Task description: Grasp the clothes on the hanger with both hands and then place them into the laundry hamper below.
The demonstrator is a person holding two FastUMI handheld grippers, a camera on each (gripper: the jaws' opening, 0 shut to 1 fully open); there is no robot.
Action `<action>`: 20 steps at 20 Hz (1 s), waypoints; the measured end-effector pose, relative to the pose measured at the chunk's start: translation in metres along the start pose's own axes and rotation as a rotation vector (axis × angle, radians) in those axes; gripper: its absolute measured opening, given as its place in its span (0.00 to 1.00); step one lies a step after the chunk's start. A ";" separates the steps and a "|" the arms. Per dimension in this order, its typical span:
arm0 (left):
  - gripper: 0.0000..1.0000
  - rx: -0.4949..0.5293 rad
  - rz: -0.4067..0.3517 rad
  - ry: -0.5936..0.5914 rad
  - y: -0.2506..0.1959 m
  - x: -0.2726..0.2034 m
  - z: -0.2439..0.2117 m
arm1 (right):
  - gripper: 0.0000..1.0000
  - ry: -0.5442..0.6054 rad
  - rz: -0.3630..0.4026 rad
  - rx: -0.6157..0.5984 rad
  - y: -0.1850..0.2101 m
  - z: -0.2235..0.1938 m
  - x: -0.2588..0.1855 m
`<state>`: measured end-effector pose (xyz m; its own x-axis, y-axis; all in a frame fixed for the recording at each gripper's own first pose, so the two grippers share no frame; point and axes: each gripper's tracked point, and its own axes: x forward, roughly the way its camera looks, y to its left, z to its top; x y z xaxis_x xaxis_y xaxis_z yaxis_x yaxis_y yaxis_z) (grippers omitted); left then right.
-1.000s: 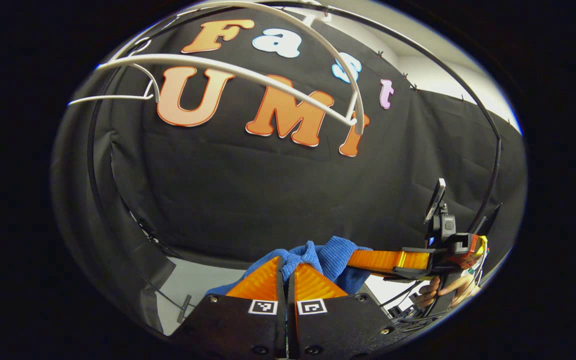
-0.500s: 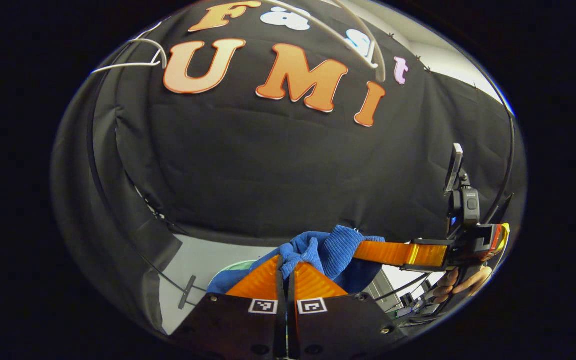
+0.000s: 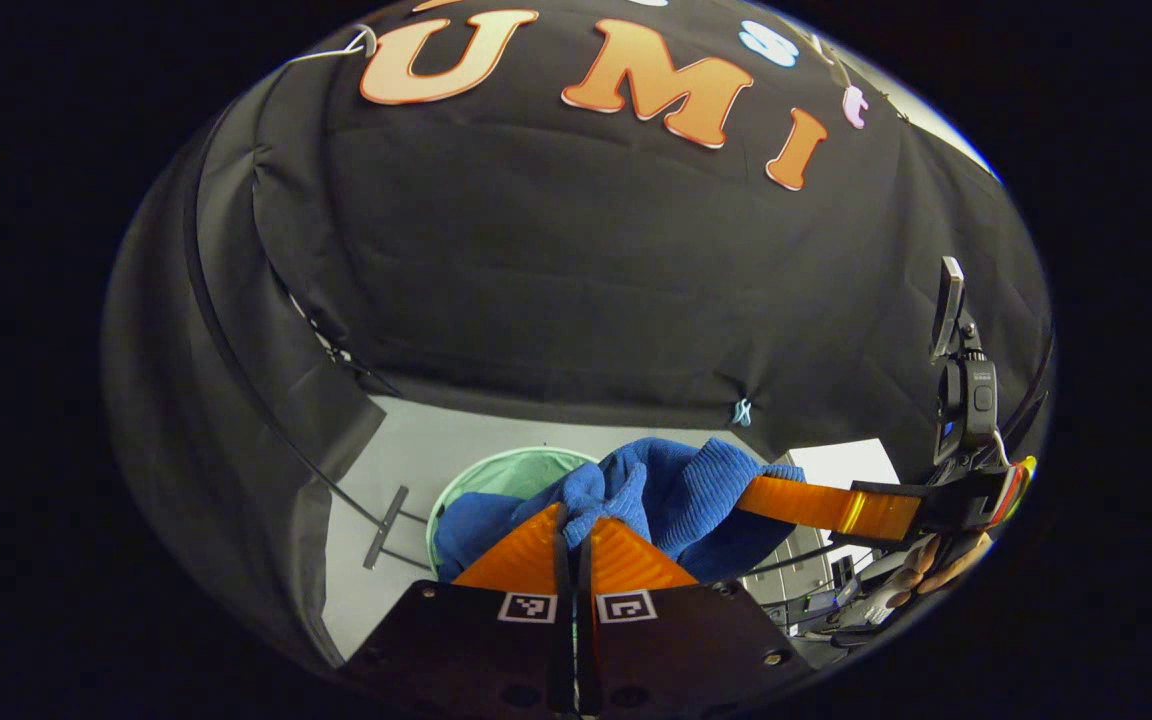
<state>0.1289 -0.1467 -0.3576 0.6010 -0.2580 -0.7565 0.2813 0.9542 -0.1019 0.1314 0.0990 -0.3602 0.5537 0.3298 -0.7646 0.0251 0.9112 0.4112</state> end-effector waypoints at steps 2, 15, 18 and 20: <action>0.01 -0.019 0.018 0.048 0.008 0.005 -0.016 | 0.08 0.020 -0.042 -0.013 -0.016 -0.012 0.009; 0.17 -0.070 0.154 0.179 0.032 -0.004 -0.035 | 0.30 0.080 -0.148 -0.072 -0.036 -0.025 0.020; 0.43 -0.048 0.159 0.153 0.037 -0.005 -0.027 | 0.36 0.079 -0.153 -0.079 -0.037 -0.028 0.019; 0.39 -0.036 0.162 0.143 0.035 -0.008 -0.023 | 0.54 0.074 -0.153 -0.076 -0.034 -0.029 0.011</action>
<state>0.1167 -0.1076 -0.3696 0.5234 -0.0791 -0.8484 0.1610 0.9869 0.0073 0.1130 0.0786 -0.3974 0.4858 0.2008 -0.8507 0.0394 0.9672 0.2508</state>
